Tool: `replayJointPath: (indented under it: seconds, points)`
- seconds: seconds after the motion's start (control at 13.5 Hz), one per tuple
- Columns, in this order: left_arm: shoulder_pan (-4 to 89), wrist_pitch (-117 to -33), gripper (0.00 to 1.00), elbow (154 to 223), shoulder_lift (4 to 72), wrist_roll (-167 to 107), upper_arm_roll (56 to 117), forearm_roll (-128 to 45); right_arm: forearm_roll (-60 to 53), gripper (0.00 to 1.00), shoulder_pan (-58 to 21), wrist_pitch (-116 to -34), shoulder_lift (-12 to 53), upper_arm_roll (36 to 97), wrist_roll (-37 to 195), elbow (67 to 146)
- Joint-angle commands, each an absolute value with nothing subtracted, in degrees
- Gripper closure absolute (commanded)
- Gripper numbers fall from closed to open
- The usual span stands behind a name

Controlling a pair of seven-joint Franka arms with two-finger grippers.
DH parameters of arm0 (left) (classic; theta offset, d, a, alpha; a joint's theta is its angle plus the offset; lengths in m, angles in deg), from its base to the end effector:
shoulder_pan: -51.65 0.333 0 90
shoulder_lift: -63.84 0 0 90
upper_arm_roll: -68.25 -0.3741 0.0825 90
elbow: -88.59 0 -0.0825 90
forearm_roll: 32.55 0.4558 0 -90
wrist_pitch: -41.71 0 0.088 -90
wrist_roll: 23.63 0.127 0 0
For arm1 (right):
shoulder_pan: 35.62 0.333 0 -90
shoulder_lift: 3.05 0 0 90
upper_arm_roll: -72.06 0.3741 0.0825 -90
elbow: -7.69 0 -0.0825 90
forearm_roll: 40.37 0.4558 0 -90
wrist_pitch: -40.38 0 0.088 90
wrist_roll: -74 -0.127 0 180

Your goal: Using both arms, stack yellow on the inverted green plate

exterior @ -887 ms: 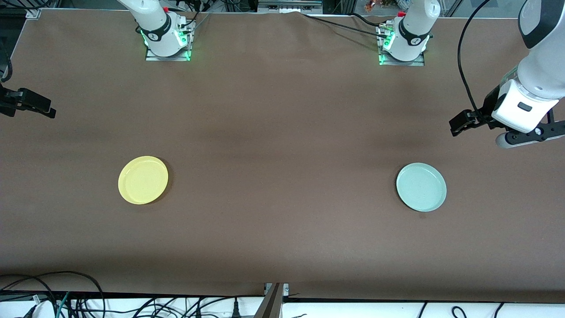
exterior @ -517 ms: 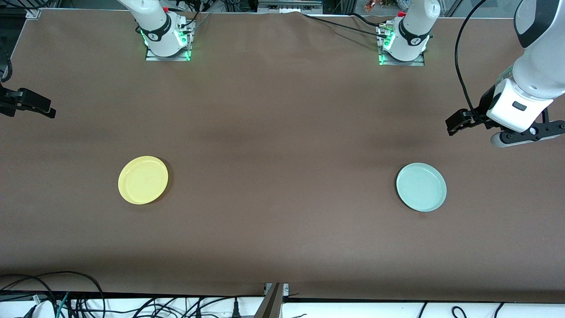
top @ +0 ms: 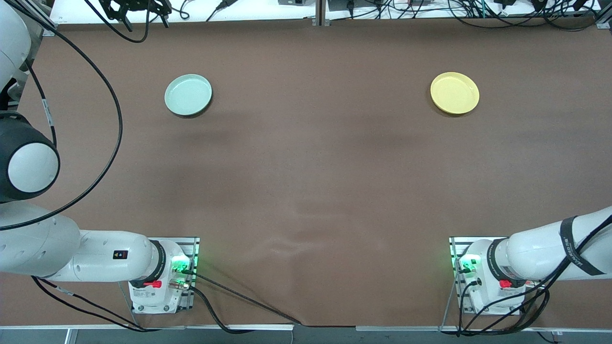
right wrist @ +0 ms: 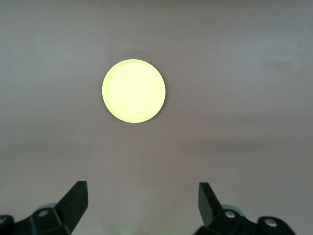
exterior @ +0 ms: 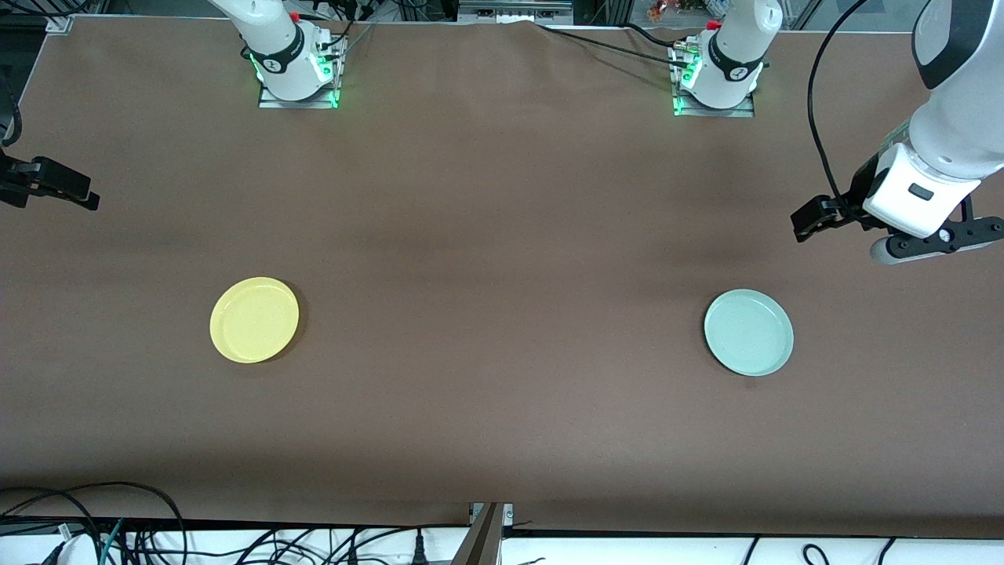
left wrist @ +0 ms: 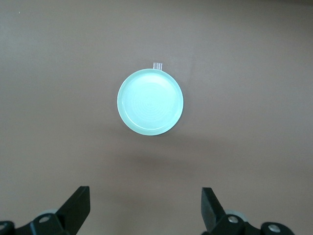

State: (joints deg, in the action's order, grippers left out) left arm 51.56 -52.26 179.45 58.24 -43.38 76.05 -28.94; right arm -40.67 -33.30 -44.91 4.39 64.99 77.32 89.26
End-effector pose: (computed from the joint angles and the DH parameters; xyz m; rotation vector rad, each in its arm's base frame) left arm 0.6583 -0.0796 0.5980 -3.0674 -0.3103 0.0454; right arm 0.6620 -0.0499 0.6518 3.1230 -0.0386 -0.1020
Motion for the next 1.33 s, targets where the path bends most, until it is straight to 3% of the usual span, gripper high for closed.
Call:
replayJointPath:
  seconds: [0.0,1.26]
  points:
    - [51.74,-51.28,0.0,178.24,57.86,-42.7,76.25,-29.21,-39.93,0.0,-33.43,-44.62,5.38,65.2,77.86,88.11]
    - [51.3,-51.63,0.0,177.62,57.95,-36.9,76.43,-30.0,-40.46,0.0,-32.11,-44.18,5.65,65.64,77.87,87.94]
